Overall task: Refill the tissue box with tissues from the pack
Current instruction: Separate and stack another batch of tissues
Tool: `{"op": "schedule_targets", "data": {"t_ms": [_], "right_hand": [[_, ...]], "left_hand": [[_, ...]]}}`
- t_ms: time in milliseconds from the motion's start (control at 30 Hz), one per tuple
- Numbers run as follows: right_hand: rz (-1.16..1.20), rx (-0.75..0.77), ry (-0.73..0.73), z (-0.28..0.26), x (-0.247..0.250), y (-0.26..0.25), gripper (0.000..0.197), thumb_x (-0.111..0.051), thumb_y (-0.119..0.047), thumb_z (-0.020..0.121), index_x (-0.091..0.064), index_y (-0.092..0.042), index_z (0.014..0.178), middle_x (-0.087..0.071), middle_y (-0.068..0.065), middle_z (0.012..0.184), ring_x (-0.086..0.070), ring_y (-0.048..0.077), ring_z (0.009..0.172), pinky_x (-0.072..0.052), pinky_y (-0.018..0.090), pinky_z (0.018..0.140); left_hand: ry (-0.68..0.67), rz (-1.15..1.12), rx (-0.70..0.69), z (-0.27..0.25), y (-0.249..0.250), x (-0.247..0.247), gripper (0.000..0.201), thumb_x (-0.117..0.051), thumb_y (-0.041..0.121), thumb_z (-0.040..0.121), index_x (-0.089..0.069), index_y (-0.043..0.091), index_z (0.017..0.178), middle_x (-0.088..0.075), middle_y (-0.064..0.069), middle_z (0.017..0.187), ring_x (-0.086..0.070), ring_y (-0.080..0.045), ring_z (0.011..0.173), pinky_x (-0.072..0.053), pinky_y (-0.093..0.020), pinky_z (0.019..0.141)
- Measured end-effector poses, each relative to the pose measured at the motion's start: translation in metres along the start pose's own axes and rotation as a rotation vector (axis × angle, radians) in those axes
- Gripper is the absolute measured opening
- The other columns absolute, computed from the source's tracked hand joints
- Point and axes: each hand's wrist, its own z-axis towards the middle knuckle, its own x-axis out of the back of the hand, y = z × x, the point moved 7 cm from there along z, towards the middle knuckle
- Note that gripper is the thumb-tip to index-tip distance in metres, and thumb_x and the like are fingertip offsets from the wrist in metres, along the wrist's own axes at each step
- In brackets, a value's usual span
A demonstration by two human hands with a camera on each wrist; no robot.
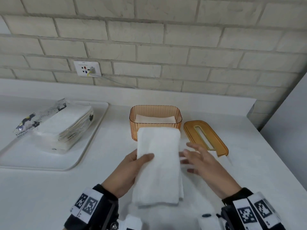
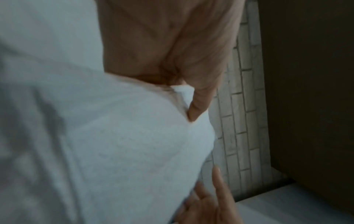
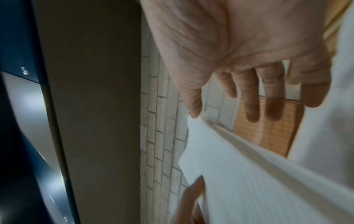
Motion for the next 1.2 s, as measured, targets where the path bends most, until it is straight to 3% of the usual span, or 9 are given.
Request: {"op": "schedule_targets", "data": {"t_ms": [67, 133, 300, 600, 700, 767, 833, 1000, 1200], "right_hand": [[0.004, -0.087, -0.091, -0.013, -0.017, 0.015, 0.063, -0.051, -0.06, 0.072, -0.04, -0.035, 0.129, -0.062, -0.011, 0.117, -0.059, 0.009, 0.108, -0.048, 0.035, 0.097], [0.063, -0.132, -0.164, -0.021, -0.037, 0.023, 0.047, -0.051, -0.054, 0.083, -0.044, -0.035, 0.125, -0.063, -0.013, 0.117, -0.061, 0.007, 0.108, -0.048, 0.033, 0.098], [0.109, -0.102, -0.059, -0.015, -0.032, 0.023, 0.028, -0.046, -0.028, 0.096, -0.048, -0.028, 0.124, -0.066, -0.007, 0.111, -0.063, 0.008, 0.102, -0.048, 0.028, 0.094], [-0.038, -0.13, -0.172, -0.021, -0.043, 0.029, 0.025, -0.052, -0.019, 0.092, -0.054, -0.029, 0.116, -0.068, -0.012, 0.11, -0.063, 0.006, 0.102, -0.047, 0.031, 0.098], [-0.031, -0.152, -0.168, -0.018, -0.027, 0.029, 0.022, -0.057, -0.013, 0.089, -0.063, -0.021, 0.109, -0.073, -0.006, 0.103, -0.068, 0.011, 0.095, -0.053, 0.029, 0.089], [0.067, -0.191, -0.151, -0.013, -0.012, 0.033, 0.022, -0.061, -0.01, 0.087, -0.064, -0.014, 0.109, -0.073, 0.002, 0.102, -0.069, 0.019, 0.095, -0.054, 0.033, 0.086], [0.209, -0.22, -0.111, -0.008, 0.0, 0.035, 0.022, -0.062, -0.008, 0.084, -0.064, -0.006, 0.106, -0.073, 0.01, 0.101, -0.07, 0.023, 0.091, -0.055, 0.034, 0.081], [0.398, -0.249, -0.048, 0.001, 0.002, 0.041, 0.025, -0.059, -0.013, 0.087, -0.064, 0.0, 0.108, -0.072, 0.015, 0.103, -0.069, 0.026, 0.095, -0.054, 0.034, 0.08], [0.439, -0.338, -0.085, 0.0, -0.004, 0.051, 0.03, -0.054, -0.014, 0.092, -0.057, 0.0, 0.118, -0.069, 0.015, 0.111, -0.064, 0.029, 0.106, -0.049, 0.04, 0.093]], "left_hand": [[0.03, -0.092, -0.02, 0.0, -0.003, -0.005, 0.033, -0.057, 0.025, 0.089, -0.061, 0.015, 0.12, -0.071, -0.006, 0.114, -0.067, -0.026, 0.105, -0.052, -0.042, 0.091], [0.04, -0.124, -0.021, 0.001, -0.01, -0.015, 0.035, -0.056, 0.027, 0.09, -0.06, 0.014, 0.122, -0.07, -0.009, 0.114, -0.067, -0.029, 0.105, -0.052, -0.044, 0.091], [0.075, -0.28, -0.02, 0.001, -0.021, -0.02, 0.041, -0.057, 0.028, 0.09, -0.056, 0.012, 0.127, -0.068, -0.013, 0.118, -0.065, -0.033, 0.108, -0.05, -0.048, 0.094], [0.136, -0.448, -0.113, -0.002, -0.024, -0.015, 0.038, -0.05, 0.031, 0.095, -0.053, 0.02, 0.131, -0.065, -0.014, 0.124, -0.062, -0.035, 0.113, -0.046, -0.055, 0.098], [0.097, -0.477, -0.128, -0.006, -0.017, -0.01, 0.044, -0.048, 0.038, 0.095, -0.051, 0.017, 0.134, -0.063, -0.013, 0.127, -0.062, -0.03, 0.115, -0.053, -0.045, 0.09], [0.053, -0.522, -0.096, -0.008, -0.01, -0.001, 0.046, -0.046, 0.041, 0.093, -0.057, 0.013, 0.127, -0.067, -0.012, 0.12, -0.068, -0.025, 0.104, -0.059, -0.039, 0.077], [0.008, -0.49, -0.046, -0.012, -0.005, 0.006, 0.047, -0.051, 0.041, 0.087, -0.062, 0.01, 0.121, -0.07, -0.013, 0.113, -0.07, -0.024, 0.095, -0.06, -0.036, 0.073], [-0.115, -0.191, 0.123, -0.018, -0.015, -0.002, 0.053, -0.07, 0.026, 0.076, -0.059, 0.005, 0.124, -0.066, -0.015, 0.121, -0.064, -0.03, 0.11, -0.057, -0.035, 0.085], [0.005, -0.231, 0.156, -0.015, -0.034, 0.003, 0.04, -0.068, 0.021, 0.084, -0.061, 0.006, 0.12, -0.07, -0.016, 0.113, -0.067, -0.032, 0.105, -0.053, -0.043, 0.091]]}}
